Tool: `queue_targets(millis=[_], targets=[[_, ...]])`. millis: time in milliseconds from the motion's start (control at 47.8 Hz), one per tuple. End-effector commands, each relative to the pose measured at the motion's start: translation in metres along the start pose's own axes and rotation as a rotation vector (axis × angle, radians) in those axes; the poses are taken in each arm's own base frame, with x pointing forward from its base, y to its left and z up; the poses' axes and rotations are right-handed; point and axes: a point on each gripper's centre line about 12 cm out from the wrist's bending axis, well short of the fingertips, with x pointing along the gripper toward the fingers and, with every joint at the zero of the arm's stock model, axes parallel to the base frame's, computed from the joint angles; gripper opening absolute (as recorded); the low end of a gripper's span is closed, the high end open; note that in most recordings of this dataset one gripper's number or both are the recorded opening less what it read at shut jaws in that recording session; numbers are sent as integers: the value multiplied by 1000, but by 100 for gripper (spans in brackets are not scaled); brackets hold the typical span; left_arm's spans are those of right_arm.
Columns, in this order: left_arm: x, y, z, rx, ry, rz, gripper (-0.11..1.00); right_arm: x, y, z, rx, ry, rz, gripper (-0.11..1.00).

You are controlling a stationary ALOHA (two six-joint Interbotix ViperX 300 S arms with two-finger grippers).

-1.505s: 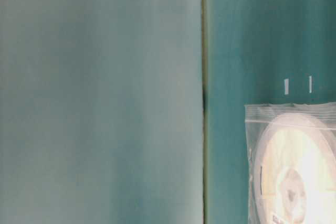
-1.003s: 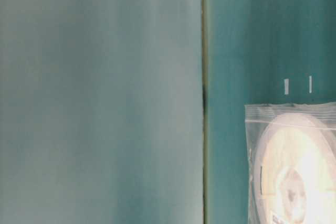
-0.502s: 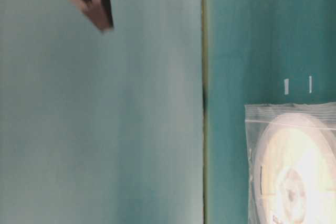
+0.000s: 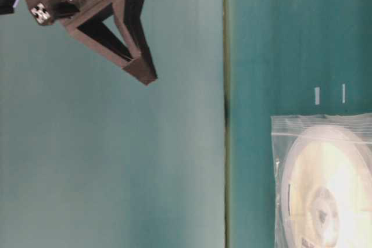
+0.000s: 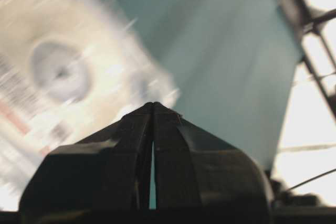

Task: Take out the reel from the clear zip bag.
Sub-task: 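Move both grippers inward toward the clear bag on the table, then pinch the left edge of the clear bag with the left gripper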

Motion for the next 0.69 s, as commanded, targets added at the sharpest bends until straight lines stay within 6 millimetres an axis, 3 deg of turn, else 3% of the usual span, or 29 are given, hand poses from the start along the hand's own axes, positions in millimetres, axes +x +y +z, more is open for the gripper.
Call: queue_targets(millis=[0, 314, 669], targets=[[2, 10, -6, -1, 19, 35, -1, 3, -6, 3, 54, -8, -17, 0], [1, 44, -22, -26, 60, 142, -1, 20, -19, -16, 108, 64, -63, 0], [-3, 69, -27, -59, 5, 158, -1, 24, -27, -22, 130, 103, -92, 0]])
